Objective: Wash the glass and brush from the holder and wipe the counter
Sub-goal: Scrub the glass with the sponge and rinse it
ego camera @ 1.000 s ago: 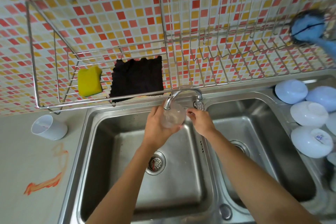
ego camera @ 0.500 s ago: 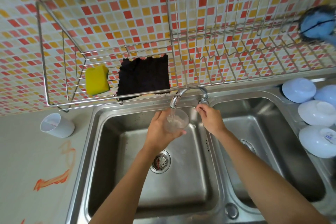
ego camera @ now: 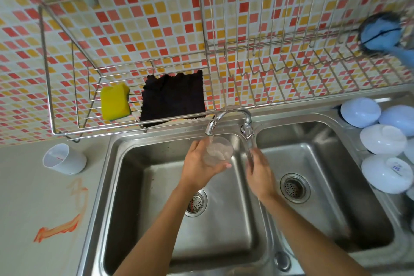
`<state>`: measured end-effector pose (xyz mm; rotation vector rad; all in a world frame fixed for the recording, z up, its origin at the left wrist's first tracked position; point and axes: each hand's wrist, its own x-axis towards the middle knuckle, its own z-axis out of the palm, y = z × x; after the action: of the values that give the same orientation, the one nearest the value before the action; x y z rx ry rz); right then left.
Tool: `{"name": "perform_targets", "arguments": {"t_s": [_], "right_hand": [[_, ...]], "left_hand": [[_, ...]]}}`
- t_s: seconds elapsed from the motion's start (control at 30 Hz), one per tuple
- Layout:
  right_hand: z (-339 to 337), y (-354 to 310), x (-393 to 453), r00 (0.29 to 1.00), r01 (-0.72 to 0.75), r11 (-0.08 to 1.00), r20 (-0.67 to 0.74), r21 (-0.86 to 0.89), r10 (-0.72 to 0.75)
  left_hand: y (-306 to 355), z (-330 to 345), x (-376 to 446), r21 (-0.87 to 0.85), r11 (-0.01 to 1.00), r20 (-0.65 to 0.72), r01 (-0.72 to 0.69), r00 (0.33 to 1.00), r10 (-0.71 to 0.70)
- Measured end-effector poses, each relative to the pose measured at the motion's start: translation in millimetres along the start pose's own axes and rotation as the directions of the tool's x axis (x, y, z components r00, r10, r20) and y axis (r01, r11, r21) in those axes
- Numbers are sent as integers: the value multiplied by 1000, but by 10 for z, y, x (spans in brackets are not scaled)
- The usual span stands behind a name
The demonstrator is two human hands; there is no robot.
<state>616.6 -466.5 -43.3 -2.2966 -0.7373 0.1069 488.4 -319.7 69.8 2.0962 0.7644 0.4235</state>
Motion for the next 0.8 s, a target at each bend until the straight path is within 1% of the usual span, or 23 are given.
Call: {"name": "perform_targets", "arguments": {"t_s": [0.07, 0.13, 0.23, 0.3, 0.4, 0.5, 0.63, 0.7, 0.8], "right_hand": [[116, 102, -198, 995, 85, 993, 64, -78, -80], [166, 137, -343, 987, 134, 981, 103, -138, -120], [166, 156, -453, 980, 184, 958, 114, -220, -163], [138, 170, -477, 979, 194, 946, 115, -261, -169], [96, 231, -519, 981, 174, 934, 140, -312, -136], [70, 288, -594, 978, 191, 918, 144, -349, -149], [89, 319, -674, 967, 251, 871, 158, -423, -201], [106, 311, -670, 953, 296, 851, 192, -434, -234], [151, 333, -669, 910, 407, 800, 275, -442, -311]], "left_hand": [[4, 41, 18, -1, 1000, -2, -8, 1000, 8], [19, 65, 25, 5, 1000, -3, -17, 1000, 17], [19, 77, -2, 3, 999, 9, -42, 999, 42], [29, 52, -27, -15, 999, -12, -36, 999, 35], [2, 23, -64, 6, 999, 18, -41, 999, 41], [-15, -21, -91, 9, 999, -14, -41, 999, 41], [-68, -53, -151, 124, 989, 18, -82, 997, 81], [-136, -59, -205, 175, 983, 19, -52, 999, 49], [-290, -36, -277, 266, 964, 81, 2, 996, -25]]}}
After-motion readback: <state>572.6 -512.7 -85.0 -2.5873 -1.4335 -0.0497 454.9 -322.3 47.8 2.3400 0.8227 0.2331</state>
